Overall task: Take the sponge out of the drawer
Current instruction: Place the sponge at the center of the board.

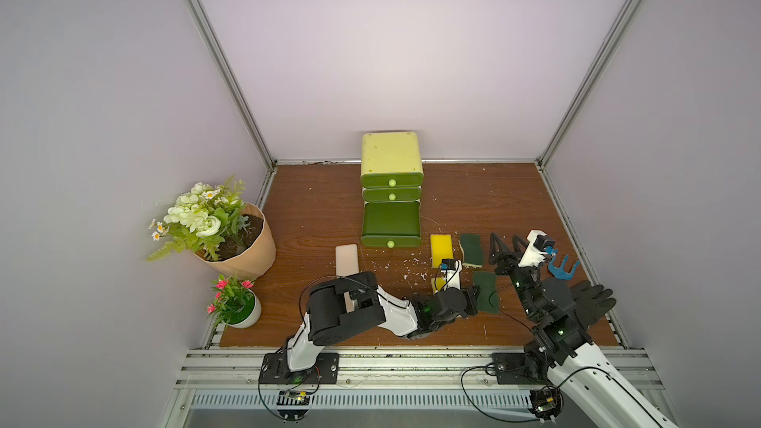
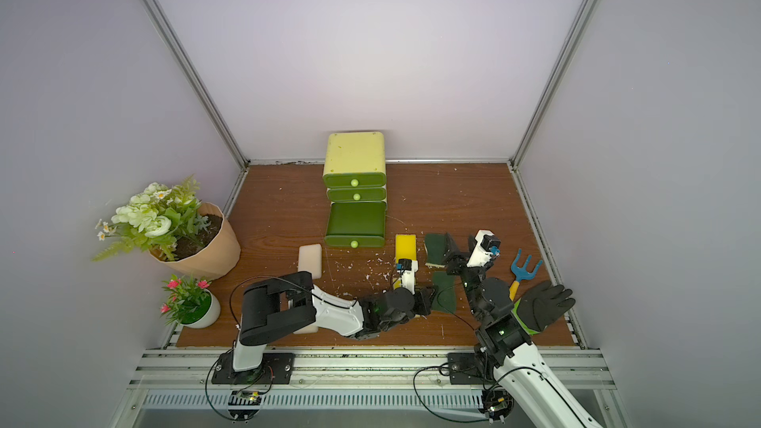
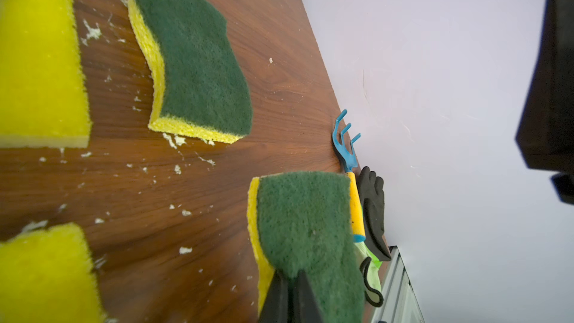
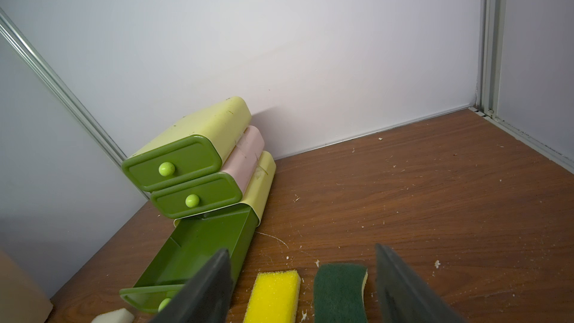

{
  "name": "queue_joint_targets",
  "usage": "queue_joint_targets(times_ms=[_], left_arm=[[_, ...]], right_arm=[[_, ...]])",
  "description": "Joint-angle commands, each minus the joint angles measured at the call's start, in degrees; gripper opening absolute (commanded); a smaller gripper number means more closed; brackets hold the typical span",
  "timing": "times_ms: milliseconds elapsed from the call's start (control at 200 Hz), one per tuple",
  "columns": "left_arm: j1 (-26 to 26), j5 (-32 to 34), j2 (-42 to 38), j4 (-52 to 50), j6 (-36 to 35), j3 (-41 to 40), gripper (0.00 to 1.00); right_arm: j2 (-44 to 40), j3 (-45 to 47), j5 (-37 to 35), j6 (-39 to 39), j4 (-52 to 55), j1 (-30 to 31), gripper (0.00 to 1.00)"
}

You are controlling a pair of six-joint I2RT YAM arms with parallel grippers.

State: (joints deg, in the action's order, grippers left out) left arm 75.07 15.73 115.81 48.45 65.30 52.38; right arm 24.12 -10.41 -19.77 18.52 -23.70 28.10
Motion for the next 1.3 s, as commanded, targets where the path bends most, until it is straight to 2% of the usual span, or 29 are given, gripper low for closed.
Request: queue_joint_targets(times_ms=[0, 340, 540, 886, 1011, 1151, 1296], left_arm=[[0.8, 0.3, 0.9, -1.0, 1.0, 1.2, 0.11], [0.9, 1.5, 1.0, 1.8, 2.5, -0.6, 0.27], [1.1, 4.8, -1.3, 4.4, 1.9, -3.6, 0.40], [1.2, 14.6, -9.2, 4.4, -6.5, -7.6, 0.56], [0.9, 18.7, -12.8, 3.5, -11.1, -8.4, 0.70], [-2.1, 19.9, -17.7, 1.0, -16.1, -8.9, 0.82], [-7.5, 17.2, -20.9, -2.1, -19.9, -7.2, 0.93]], right_arm=[[0.4, 0.2, -1.3, 0.8, -2.4, -0.1, 0.76], [2.1, -0.2, -1.1, 0.8, -2.6, -0.1, 0.76], [2.6, -0.2, -1.0, 0.8, -2.7, -0.1, 0.76], [7.6, -3.3, 0.7, 1.8, 0.4, -0.2, 0.77], [11.3, -6.5, 3.1, 2.1, 4.2, -0.2, 0.80], [14.7, -9.5, 6.2, 3.7, 12.7, -0.4, 0.81], [16.0, -9.3, 11.6, 6.7, 17.3, -0.8, 0.82]])
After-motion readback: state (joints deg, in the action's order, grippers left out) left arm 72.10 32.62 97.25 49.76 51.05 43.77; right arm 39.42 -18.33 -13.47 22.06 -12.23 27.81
